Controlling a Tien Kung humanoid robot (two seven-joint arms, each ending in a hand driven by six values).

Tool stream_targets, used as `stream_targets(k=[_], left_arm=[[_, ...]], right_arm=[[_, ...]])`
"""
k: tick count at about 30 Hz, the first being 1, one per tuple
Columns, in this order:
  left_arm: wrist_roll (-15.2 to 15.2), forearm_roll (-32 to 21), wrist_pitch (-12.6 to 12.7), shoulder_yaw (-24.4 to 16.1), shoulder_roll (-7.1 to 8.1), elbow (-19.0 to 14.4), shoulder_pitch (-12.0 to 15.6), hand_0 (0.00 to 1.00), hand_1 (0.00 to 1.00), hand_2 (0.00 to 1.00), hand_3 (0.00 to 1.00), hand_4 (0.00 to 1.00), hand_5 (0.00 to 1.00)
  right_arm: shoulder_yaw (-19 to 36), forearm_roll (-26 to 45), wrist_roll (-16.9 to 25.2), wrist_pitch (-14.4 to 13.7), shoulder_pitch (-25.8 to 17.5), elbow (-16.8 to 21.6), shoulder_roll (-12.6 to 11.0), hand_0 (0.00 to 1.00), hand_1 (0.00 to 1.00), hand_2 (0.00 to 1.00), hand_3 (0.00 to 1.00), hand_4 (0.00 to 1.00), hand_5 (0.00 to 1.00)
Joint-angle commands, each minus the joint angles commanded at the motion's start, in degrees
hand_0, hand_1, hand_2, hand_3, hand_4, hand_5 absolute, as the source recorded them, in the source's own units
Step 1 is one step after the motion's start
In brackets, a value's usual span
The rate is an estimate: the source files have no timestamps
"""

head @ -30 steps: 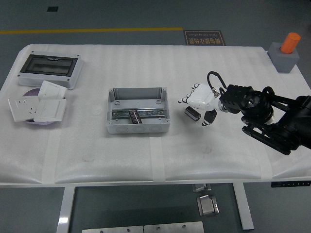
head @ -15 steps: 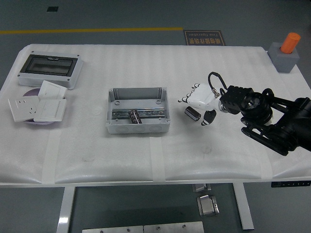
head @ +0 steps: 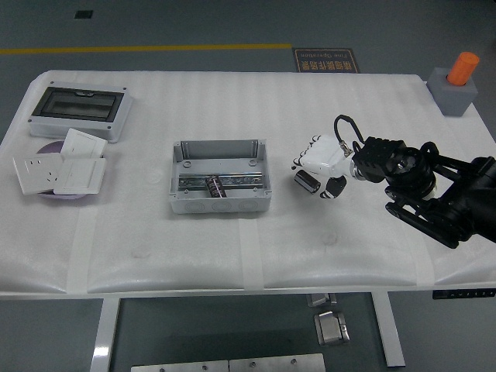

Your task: Pick up the battery,place it into the box

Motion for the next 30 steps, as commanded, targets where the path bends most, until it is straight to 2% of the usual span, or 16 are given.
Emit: stream_targets(k=[2, 12, 21, 25, 30], left_arm=[[0.01, 0.11, -0.04, -0.06, 0.01, 0.0, 0.03, 0.622, 0.666, 0.471, 0.561, 0.459, 0.53], [-0.43, 0.42, 0.12, -0.33, -0.11, 0.0, 0.13, 0.62, 0.665, 0.47, 0.561, 0.461, 0.534], [-0.93, 0.54, 0.69, -0.64, -0.34, 0.0, 0.42, 0.615, 0.664, 0.464, 0.559, 0.46, 0.536], [-0.87, 0.48, 0.79, -0.78, -0.45, 0.0, 0.61, 0.615, 0.664, 0.464, 0.559, 0.46, 0.536], [-0.65, 0.54, 0.87, -1.21, -0.63, 0.0, 0.9, 0.615, 0.663, 0.47, 0.559, 0.459, 0.535]], right_arm=[[-0.06, 0.0, -0.11, -0.17, -0.2, -0.25, 0.18, 0.858, 0.711, 0.747, 0.728, 0.593, 0.15], [-0.54, 0.92, -0.92, -1.23, -0.99, -0.53, 1.01, 0.858, 0.71, 0.748, 0.726, 0.571, 0.146], [-2.82, 3.44, -3.15, -3.6, 0.84, 1.62, -0.73, 0.859, 0.709, 0.746, 0.726, 0.572, 0.152], [-6.26, 6.9, -6.49, -7.38, 2.17, 4.24, -2.69, 0.859, 0.709, 0.746, 0.726, 0.572, 0.152], [-11.76, 13.16, -12.58, -14.61, 1.93, 9.38, -5.4, 0.849, 0.704, 0.743, 0.717, 0.568, 0.155]])
